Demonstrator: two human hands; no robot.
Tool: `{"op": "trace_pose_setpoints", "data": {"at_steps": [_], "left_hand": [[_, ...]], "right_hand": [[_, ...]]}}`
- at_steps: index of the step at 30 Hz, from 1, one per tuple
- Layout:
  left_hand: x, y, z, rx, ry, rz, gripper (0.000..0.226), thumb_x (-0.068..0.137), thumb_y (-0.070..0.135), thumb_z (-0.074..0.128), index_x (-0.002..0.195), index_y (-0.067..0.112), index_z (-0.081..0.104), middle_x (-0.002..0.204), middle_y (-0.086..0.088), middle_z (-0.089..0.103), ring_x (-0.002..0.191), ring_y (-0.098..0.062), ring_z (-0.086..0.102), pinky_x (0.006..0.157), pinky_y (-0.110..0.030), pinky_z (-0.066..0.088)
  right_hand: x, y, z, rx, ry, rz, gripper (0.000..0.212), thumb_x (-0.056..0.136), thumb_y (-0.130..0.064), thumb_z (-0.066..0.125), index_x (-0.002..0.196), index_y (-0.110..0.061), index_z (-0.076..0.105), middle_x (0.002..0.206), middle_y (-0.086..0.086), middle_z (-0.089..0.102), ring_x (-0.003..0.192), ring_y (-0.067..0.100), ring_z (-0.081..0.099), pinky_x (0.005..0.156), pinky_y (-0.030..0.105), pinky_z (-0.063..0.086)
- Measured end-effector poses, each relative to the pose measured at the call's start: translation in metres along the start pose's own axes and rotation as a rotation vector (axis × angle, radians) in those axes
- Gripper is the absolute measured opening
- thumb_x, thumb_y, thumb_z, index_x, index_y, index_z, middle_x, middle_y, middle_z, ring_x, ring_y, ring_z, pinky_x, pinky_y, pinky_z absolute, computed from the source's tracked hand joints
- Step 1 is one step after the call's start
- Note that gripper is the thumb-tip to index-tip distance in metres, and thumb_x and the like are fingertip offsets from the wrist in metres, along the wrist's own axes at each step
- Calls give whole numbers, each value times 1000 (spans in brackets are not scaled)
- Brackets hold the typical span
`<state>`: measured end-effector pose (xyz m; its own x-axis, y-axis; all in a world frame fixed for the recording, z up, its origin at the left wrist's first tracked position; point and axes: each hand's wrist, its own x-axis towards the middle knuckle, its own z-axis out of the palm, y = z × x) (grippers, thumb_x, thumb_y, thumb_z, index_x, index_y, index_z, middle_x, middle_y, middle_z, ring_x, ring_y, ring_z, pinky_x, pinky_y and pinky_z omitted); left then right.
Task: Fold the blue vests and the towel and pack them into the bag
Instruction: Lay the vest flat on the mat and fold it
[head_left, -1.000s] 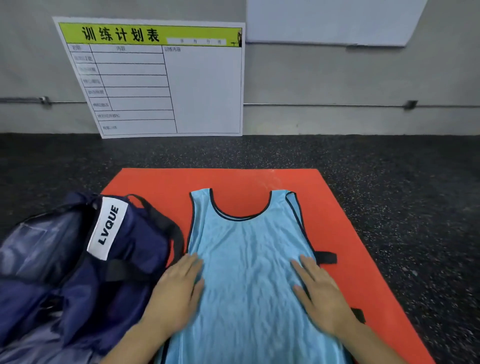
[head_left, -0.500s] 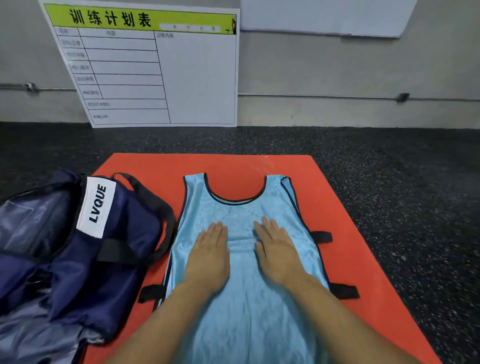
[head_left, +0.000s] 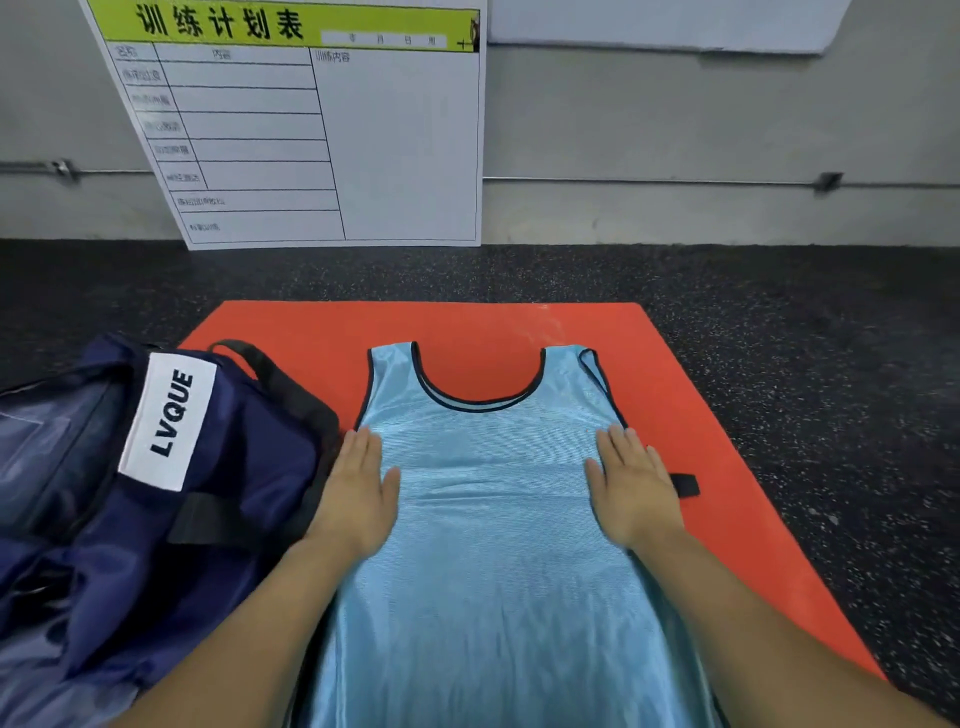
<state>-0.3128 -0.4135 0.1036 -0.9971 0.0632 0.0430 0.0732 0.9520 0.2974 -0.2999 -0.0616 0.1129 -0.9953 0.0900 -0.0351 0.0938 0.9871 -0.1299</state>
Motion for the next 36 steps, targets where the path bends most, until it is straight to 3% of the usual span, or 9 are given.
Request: {"op": "trace_pose_setpoints", "data": {"at_steps": [4, 8, 10, 13, 15, 19, 25, 32, 36], "left_hand": [[-43, 30, 3, 79, 105, 73, 64, 101, 36, 26, 144, -6, 47, 152, -23, 45, 146, -35, 37, 122, -43, 13], [-94, 84, 26, 61, 52, 293, 57, 100, 30, 32, 142, -3, 53, 152, -18, 46, 143, -33, 44, 115, -49, 26], [-102, 76, 24, 69, 82, 267, 60, 100, 36, 34, 144, -1, 52, 155, -15, 44, 143, -31, 44, 116, -46, 24], [-107, 28, 13, 100, 87, 139, 68, 99, 46, 32, 148, 2, 46, 157, -14, 42, 147, -28, 38, 121, -40, 19], [-112, 0, 3, 137, 52, 113, 72, 100, 50, 24, 152, 4, 41, 162, -12, 34, 152, -25, 29, 122, -40, 21], [-124, 11, -10, 171, 102, 71, 66, 98, 45, 29, 143, 3, 52, 156, -18, 42, 147, -34, 36, 118, -48, 26], [-159, 58, 12, 135, 92, 120, 64, 101, 47, 27, 151, 11, 45, 160, -7, 39, 149, -30, 34, 120, -47, 16], [-143, 13, 2, 136, 59, -29, 80, 97, 58, 21, 148, 2, 47, 157, -24, 38, 146, -39, 35, 121, -47, 24], [-119, 22, -12, 80, 28, -75, 84, 92, 62, 13, 158, 13, 33, 164, -24, 20, 147, -41, 29, 122, -49, 24]], "right_hand": [[-28, -27, -8, -15, 100, -41, 65, 104, -40, 11, 155, -6, 33, 164, 14, 30, 155, 31, 21, 126, 40, 9], [-81, -108, 23, 79, 10, -349, 57, 99, -36, 34, 142, -7, 58, 149, 14, 53, 139, 32, 51, 113, 43, 23], [-92, -104, 22, 72, 16, -332, 59, 101, -41, 29, 147, -13, 54, 155, 9, 47, 144, 27, 45, 116, 42, 20], [-91, -52, 13, 24, 24, -175, 68, 103, -51, 7, 164, -22, 16, 171, -1, 4, 158, 18, 2, 127, 37, -5], [-95, -14, 10, 17, 20, -88, 67, 104, -51, 4, 164, -24, 6, 171, -4, -5, 157, 14, -10, 125, 35, -11], [-114, 5, -7, 26, 12, -18, 88, 88, -60, -14, 164, -21, 7, 172, -1, -3, 157, 16, -10, 126, 37, -9], [-170, -76, 17, 48, 19, -395, 64, 105, -64, 22, 158, -31, 34, 167, 1, 27, 155, 23, 22, 119, 46, 12], [-143, 8, 5, 48, 59, -13, 80, 92, -67, -6, 163, -33, 7, 171, -3, -4, 157, 16, -10, 127, 38, -7], [-121, 7, -12, 75, 92, -3, 63, 105, -59, 19, 162, -34, 16, 172, 3, 2, 158, 21, -6, 127, 40, -5]]}}
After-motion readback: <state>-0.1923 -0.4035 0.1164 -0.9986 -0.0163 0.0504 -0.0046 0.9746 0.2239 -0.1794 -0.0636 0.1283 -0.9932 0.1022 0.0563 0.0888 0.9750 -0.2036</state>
